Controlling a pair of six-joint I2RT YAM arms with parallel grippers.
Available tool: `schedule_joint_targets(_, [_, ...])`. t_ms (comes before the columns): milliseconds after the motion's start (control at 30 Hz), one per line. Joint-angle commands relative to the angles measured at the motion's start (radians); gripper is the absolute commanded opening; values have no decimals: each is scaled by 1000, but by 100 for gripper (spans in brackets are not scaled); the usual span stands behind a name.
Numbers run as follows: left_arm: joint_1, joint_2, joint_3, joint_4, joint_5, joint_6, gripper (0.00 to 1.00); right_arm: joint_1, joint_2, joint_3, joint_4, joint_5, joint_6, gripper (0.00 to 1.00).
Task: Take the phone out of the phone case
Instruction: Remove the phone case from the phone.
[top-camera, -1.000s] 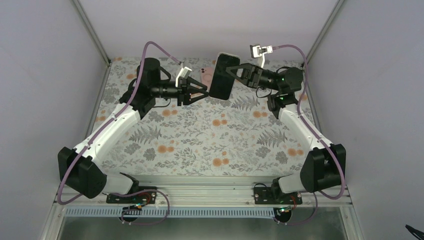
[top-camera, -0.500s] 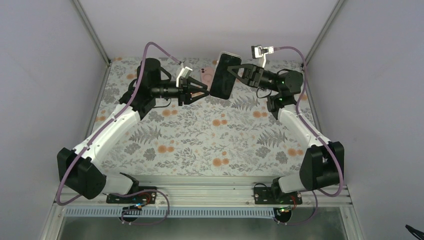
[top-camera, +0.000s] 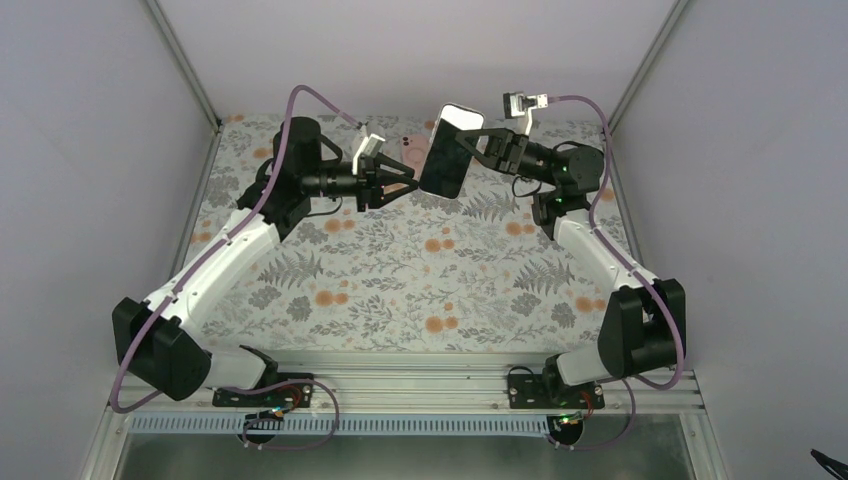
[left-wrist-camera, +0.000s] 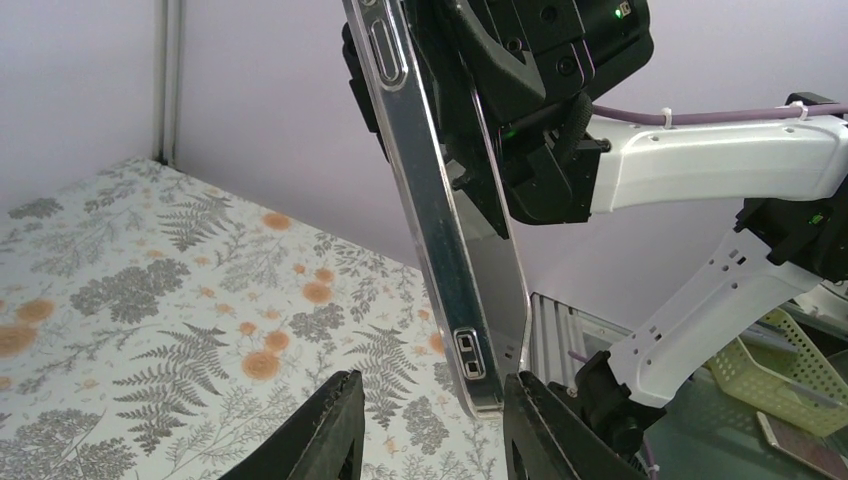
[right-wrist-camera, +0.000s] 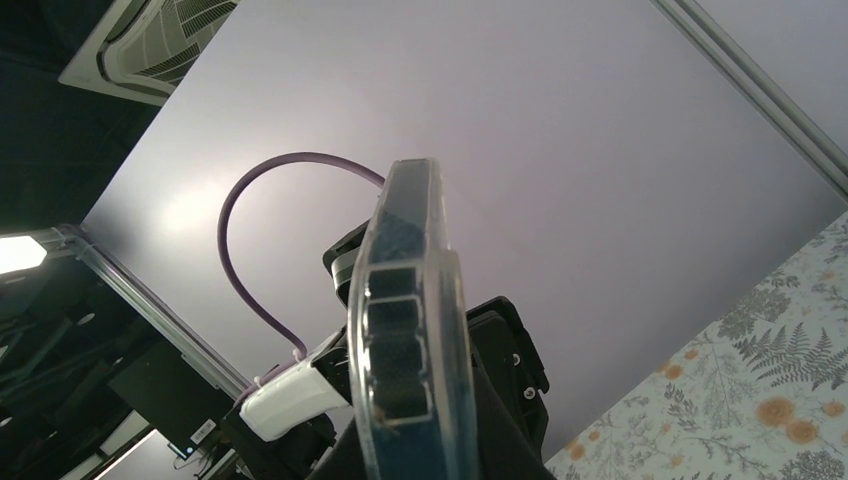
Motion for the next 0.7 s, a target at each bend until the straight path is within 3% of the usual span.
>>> schedule_joint_targets(0, [15,51,-38,-75,-241,46,34,39,-50,36,190,-31,161,4])
schedule_joint_targets(667, [10,74,-50,-123,-394,63,33,37,-53,50,294,-27,230,4])
